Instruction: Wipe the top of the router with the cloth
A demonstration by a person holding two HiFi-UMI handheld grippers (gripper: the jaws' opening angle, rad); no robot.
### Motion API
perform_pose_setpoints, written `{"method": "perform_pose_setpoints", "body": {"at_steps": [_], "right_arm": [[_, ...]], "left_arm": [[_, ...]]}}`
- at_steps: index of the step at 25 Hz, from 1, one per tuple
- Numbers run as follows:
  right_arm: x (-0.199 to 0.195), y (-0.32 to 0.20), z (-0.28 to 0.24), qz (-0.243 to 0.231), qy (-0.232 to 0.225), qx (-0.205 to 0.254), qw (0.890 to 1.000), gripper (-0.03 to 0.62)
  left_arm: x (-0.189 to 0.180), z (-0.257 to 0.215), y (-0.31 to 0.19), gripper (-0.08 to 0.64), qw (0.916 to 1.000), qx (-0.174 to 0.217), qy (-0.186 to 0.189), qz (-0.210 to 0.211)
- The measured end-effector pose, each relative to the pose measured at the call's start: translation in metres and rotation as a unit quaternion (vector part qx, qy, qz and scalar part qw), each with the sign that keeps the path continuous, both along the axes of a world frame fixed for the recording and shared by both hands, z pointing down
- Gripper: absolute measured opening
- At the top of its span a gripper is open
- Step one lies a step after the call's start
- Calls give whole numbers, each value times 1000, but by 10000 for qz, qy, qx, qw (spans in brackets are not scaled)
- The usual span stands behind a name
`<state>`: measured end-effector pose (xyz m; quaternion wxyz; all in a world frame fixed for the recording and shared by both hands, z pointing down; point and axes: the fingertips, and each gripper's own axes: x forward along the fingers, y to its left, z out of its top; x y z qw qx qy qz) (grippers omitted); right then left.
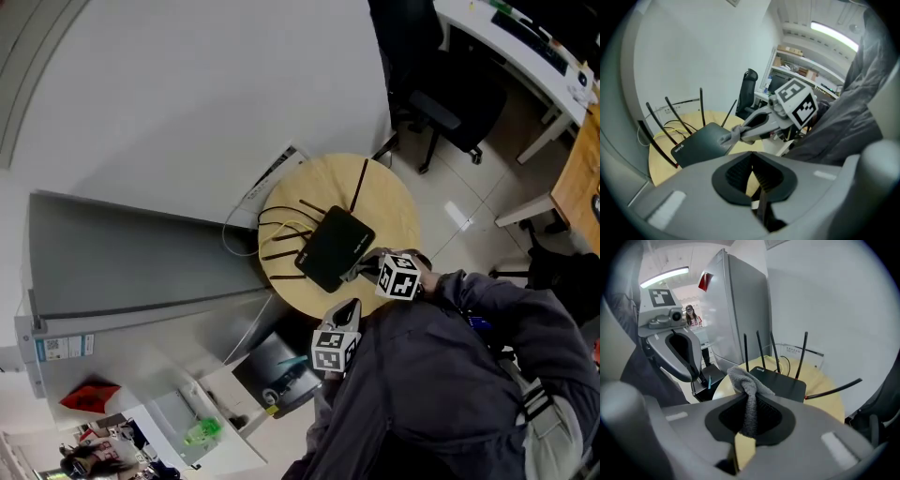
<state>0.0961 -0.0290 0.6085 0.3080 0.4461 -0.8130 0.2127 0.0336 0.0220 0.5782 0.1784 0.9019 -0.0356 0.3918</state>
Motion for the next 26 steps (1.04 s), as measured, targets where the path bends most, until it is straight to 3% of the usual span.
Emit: {"method": "perform_pose_setpoints", "body": {"at_steps": [13, 26], "right_arm": [[-37, 11, -9, 784, 423, 111, 9960, 34], [-75, -4, -12, 898, 626, 237, 9937, 34]], "left_arm": [[-51, 3, -8, 0, 9992, -180, 335, 109], [-84, 12, -23, 0, 9982, -241, 501, 208]]}}
